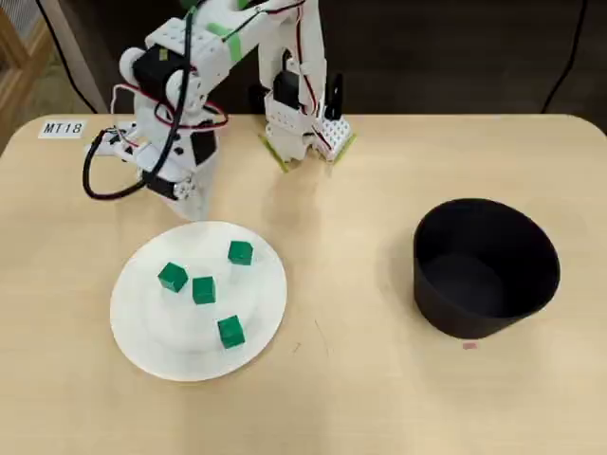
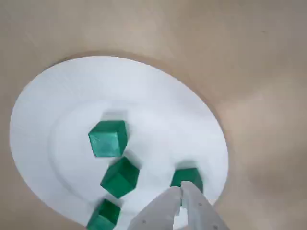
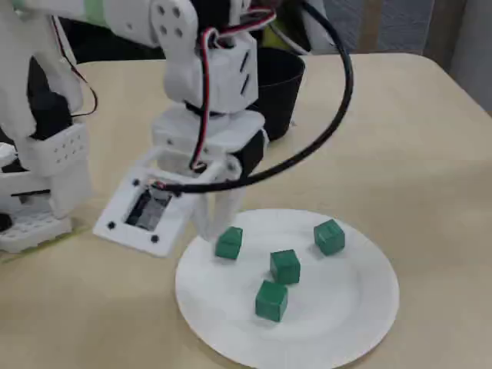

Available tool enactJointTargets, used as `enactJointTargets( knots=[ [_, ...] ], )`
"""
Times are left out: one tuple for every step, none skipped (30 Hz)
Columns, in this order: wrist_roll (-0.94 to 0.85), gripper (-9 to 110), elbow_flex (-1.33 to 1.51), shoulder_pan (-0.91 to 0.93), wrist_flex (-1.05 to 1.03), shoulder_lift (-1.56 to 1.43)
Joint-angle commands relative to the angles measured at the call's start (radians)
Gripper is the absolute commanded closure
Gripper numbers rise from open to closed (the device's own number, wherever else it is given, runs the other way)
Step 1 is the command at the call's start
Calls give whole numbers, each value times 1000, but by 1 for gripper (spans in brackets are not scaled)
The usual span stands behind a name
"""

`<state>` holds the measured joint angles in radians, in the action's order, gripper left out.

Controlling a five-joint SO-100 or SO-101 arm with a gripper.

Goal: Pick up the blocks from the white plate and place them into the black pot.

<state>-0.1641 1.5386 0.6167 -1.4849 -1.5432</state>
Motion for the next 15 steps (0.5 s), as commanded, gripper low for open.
enactJointTargets(
  knots=[
    [5, 104, -97, 3, 18, 44],
    [5, 104, -123, 3, 21, 72],
    [5, 104, -150, 2, 21, 100],
    [3, 102, -176, 2, 21, 123],
    [-5, 98, -190, 0, 23, 137],
    [-17, 92, -193, -2, 29, 138],
    [-28, 85, -193, -2, 32, 137],
    [-31, 81, -193, 2, 37, 135],
    [-31, 77, -193, 6, 40, 135],
    [-20, 75, -193, 11, 40, 135],
    [-12, 73, -193, 17, 38, 138],
    [-3, 72, -193, 21, 35, 143],
    [-2, 70, -193, 23, 32, 150],
    [-2, 69, -193, 25, 28, 160],
    [0, 66, -193, 26, 21, 170]
  ],
)
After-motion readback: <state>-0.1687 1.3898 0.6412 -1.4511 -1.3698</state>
